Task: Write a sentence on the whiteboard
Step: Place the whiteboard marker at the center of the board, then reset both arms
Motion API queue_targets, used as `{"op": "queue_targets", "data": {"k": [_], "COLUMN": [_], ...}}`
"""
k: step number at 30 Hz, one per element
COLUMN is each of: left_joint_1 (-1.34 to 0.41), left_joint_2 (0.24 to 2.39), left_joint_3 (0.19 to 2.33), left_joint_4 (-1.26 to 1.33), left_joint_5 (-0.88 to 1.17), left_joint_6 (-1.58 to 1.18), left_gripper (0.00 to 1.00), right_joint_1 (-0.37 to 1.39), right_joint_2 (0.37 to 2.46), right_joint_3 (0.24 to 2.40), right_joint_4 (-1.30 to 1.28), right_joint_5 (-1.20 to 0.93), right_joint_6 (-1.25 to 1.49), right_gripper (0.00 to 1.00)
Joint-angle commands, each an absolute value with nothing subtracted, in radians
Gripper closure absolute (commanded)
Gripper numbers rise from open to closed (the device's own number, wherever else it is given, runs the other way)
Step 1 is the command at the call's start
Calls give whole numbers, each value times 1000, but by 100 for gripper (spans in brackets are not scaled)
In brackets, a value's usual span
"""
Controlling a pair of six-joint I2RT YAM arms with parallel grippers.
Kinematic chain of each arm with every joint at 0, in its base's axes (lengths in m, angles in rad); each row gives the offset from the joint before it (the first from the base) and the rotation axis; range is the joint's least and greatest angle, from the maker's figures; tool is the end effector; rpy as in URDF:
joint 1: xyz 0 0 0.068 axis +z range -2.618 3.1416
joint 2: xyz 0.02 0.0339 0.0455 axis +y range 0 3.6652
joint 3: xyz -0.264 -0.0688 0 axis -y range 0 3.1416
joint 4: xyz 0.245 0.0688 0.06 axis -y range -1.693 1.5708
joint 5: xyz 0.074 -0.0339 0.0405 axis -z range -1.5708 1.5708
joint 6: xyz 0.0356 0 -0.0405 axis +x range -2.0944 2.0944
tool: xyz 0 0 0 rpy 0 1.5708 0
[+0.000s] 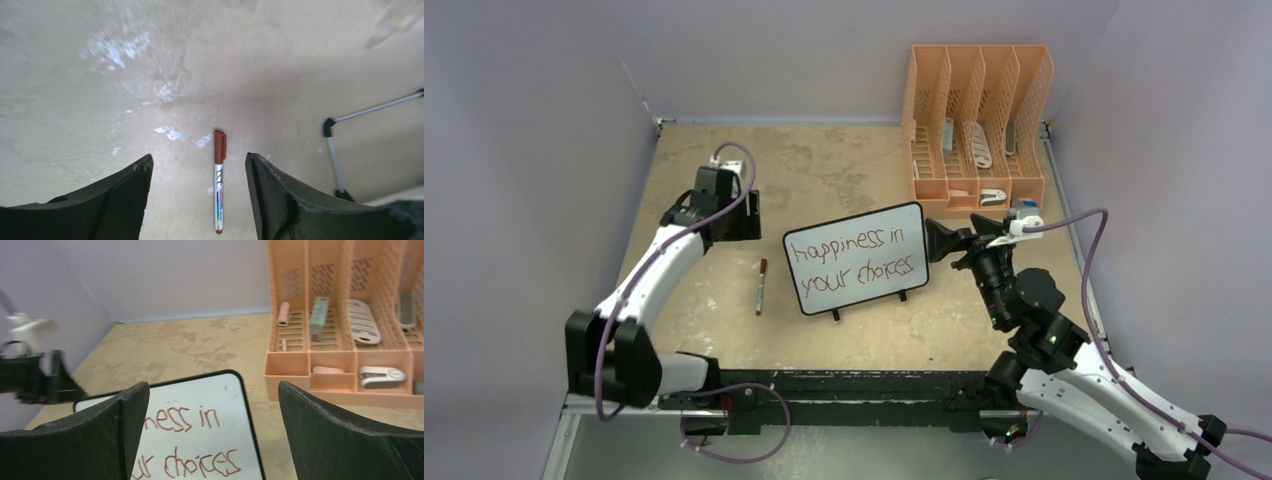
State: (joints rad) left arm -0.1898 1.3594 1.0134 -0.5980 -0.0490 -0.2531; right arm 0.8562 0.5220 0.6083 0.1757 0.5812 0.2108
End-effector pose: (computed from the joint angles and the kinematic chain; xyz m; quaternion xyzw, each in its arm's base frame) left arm 0.2750 -0.0511 0.2562 -0.0376 0.9503 -0.0450 0.3058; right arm 0.1001 0.0856 0.3529 0.0307 0.6252 0.2364 0.7432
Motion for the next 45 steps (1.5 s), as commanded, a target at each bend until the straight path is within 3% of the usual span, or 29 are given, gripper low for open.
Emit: {"op": "queue_targets", "data": {"k": [1, 11, 21, 29, 45], "left_joint_1": [-181, -206, -287, -316, -316], "left_joint_2": [1139, 655, 349, 254, 220], "left_joint_3": [979, 888, 860, 737, 664], "left_joint_4": [-528, -503, -494, -417, -353], "left_joint_5": [-103, -101, -238, -301, -255], "left_joint_6": [-287, -307, -259, -261, -279], "left_gripper": [33, 14, 11, 11, 9], "right_joint_1": [854, 854, 854, 854, 854], "right_joint_2": [525, 448, 350, 247, 247], "right_joint_3": [681, 779, 722, 648, 625], "right_joint_4": [134, 4, 64, 128, 143], "right_joint_5": [810, 993, 1030, 1024, 1036], "right_joint_6": [246, 218, 103, 76, 63], "right_gripper": [1, 1, 1, 1, 1]}}
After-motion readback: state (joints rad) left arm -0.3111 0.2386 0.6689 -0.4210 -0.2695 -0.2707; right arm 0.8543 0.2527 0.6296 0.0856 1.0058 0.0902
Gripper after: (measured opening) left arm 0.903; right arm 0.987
